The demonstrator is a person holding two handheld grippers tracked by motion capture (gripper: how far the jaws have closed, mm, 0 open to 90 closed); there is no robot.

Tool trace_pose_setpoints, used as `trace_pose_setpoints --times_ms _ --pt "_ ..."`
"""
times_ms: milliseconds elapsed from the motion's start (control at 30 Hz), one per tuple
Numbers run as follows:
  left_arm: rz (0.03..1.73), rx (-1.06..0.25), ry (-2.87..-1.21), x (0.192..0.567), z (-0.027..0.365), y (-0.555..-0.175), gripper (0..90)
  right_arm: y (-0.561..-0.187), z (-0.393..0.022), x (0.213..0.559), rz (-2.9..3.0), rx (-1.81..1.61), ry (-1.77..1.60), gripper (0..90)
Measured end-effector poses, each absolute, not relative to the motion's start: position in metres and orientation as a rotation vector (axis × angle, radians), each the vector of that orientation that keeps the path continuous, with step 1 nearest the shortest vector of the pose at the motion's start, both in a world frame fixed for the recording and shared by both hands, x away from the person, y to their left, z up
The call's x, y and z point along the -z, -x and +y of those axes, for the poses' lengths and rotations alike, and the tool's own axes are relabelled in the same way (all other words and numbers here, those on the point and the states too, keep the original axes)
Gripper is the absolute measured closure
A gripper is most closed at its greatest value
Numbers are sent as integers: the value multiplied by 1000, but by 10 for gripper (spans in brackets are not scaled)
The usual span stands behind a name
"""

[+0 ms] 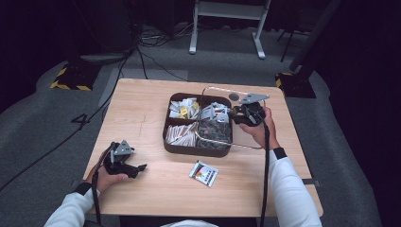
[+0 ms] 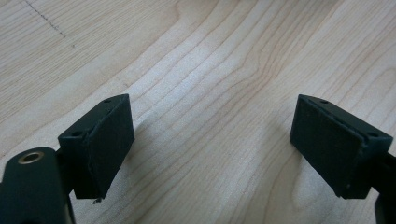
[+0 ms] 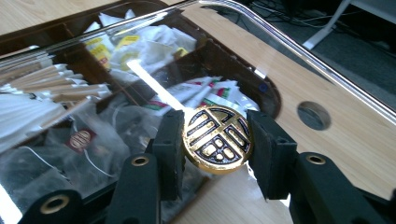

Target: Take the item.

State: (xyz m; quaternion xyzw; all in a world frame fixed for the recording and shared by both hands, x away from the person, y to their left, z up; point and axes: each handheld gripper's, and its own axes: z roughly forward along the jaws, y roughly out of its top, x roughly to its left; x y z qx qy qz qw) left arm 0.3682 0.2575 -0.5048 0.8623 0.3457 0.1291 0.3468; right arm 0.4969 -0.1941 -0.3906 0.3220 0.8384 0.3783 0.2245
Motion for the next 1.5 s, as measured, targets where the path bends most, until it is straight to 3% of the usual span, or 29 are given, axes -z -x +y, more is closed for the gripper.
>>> trace_pose_setpoints --times_ms 800,1500 --pt "897 -333 -2237 505 257 -368 139 -505 -123 406 2392 -1054 -836 590" --pt "897 -333 -2236 505 257 -368 140 -516 -90 423 2443 -1035 -837 590"
